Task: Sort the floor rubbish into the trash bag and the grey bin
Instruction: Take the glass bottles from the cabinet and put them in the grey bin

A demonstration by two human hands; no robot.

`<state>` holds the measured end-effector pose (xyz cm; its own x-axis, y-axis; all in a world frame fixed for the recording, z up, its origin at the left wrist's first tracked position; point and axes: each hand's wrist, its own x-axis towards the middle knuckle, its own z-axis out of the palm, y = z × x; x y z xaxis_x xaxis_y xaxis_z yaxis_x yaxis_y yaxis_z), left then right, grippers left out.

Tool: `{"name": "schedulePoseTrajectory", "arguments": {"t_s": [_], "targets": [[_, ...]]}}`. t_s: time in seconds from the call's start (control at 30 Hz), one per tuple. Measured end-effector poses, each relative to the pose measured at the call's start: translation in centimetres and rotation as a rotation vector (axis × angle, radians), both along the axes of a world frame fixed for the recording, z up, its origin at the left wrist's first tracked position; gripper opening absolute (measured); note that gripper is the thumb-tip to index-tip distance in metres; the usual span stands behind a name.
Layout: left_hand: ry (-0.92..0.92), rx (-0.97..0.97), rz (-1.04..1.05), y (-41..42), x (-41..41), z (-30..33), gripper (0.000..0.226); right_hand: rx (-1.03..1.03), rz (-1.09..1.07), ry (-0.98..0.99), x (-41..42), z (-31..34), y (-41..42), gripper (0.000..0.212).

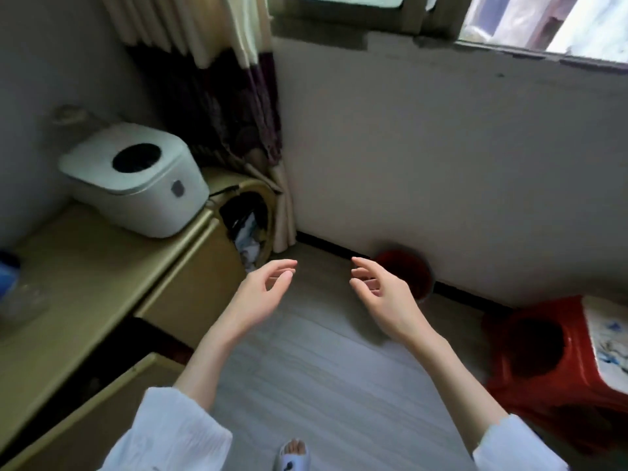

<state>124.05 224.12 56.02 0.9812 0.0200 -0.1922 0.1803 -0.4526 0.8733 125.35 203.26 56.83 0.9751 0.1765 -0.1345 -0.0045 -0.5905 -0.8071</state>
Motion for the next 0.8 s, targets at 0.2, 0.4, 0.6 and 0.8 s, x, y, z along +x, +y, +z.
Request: {"name": "schedulePoseTrajectory", "arguments": {"t_s": [0.2, 0.4, 0.6, 0.8], "targets": [[-0.027, -0.028, 0.224, 6.4, -8.0, 5.6, 0.021, 0.078, 0.228, -0.037, -2.3, 5.2, 7.6, 0.036], [-0.088, 0.005, 0.508, 14.5, -14.8, 8.7, 0.027, 0.046, 0.532, -0.054, -3.5, 8.5, 17.4, 0.036], [-0.130, 0.006, 0.701, 22.7, -18.1, 9.4, 0.029, 0.010, 0.732, -0.082, -3.5, 10.5, 27.1, 0.036], [-0.210, 0.049, 0.887, 36.7, -17.2, 8.0, 0.023, -0.034, 0.815, -0.156, 0.4, 10.6, 40.8, 0.033]]}}
